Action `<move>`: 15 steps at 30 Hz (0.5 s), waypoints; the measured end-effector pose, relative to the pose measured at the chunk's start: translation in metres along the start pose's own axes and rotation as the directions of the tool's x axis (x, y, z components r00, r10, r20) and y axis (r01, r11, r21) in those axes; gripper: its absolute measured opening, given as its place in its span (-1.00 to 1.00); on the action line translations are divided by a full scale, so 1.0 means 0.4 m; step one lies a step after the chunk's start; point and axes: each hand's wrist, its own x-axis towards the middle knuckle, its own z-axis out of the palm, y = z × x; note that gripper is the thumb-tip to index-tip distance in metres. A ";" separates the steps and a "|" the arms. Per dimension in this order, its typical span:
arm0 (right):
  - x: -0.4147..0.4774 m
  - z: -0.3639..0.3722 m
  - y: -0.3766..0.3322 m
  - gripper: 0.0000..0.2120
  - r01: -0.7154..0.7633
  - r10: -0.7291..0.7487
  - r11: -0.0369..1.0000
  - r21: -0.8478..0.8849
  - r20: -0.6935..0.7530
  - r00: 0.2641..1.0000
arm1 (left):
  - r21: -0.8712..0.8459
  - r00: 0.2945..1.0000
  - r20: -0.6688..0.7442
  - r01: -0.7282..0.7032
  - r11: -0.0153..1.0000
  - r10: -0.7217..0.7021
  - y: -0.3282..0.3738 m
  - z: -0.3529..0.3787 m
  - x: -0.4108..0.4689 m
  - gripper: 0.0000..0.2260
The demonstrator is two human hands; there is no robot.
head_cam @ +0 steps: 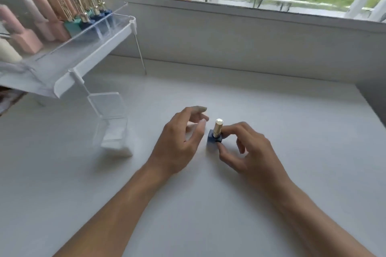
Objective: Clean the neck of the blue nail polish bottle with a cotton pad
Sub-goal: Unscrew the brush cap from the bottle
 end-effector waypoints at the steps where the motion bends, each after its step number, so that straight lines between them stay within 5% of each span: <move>1: -0.003 0.002 -0.002 -0.76 0.003 -0.003 1.000 -0.006 0.000 1.000 | -0.027 1.000 0.003 0.015 1.000 -0.015 -0.002 -0.005 0.000 -0.76; 8: -0.014 0.007 -0.003 -0.73 -0.004 0.004 1.000 0.010 0.004 1.000 | 0.003 0.974 0.227 -0.009 1.000 0.008 -0.033 -0.050 -0.031 -0.71; 15: -0.032 -0.013 -0.007 -0.72 -0.050 0.049 0.998 0.039 0.029 0.998 | 0.065 0.968 0.236 -0.103 0.993 0.085 -0.016 -0.047 -0.041 -0.81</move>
